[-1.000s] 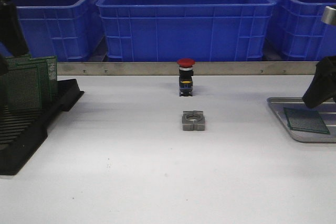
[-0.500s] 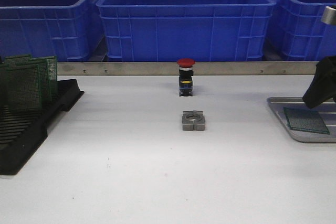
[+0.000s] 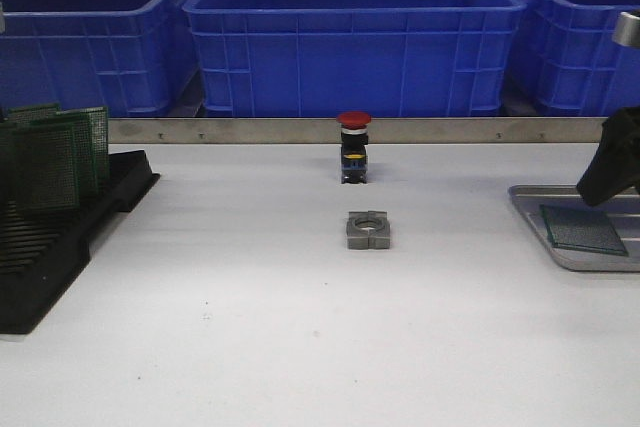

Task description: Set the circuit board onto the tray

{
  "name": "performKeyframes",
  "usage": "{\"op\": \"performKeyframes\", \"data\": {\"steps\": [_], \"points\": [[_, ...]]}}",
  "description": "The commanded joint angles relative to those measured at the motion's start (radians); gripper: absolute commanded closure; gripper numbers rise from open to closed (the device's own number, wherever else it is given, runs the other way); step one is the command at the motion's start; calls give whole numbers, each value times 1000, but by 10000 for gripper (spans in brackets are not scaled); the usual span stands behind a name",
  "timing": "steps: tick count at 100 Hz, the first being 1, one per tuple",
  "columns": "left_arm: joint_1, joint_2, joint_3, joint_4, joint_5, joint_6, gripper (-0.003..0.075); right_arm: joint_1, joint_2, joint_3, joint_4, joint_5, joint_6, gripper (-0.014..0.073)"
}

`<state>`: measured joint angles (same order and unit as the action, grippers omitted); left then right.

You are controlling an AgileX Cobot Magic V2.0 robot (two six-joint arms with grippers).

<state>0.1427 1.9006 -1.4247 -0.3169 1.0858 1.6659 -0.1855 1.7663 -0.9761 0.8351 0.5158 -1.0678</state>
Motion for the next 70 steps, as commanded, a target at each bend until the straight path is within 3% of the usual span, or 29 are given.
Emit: {"op": "performKeyframes", "data": {"steps": [1,16,48,70], "points": [[0,-47,-27,-26,21,-12,549,-7,-50,-28,19,-13,-5,25],[0,-47,-27,-26,39,-12,740,-7,-50,-28,20,-13,-5,25],[0,-57,-126,-37,195,-20,741,-3,-106,-30,20,4,-6,25],[-5,-126,-171,-238,193,-53,741,52,-209,-30,20,42,-69,25]]}}
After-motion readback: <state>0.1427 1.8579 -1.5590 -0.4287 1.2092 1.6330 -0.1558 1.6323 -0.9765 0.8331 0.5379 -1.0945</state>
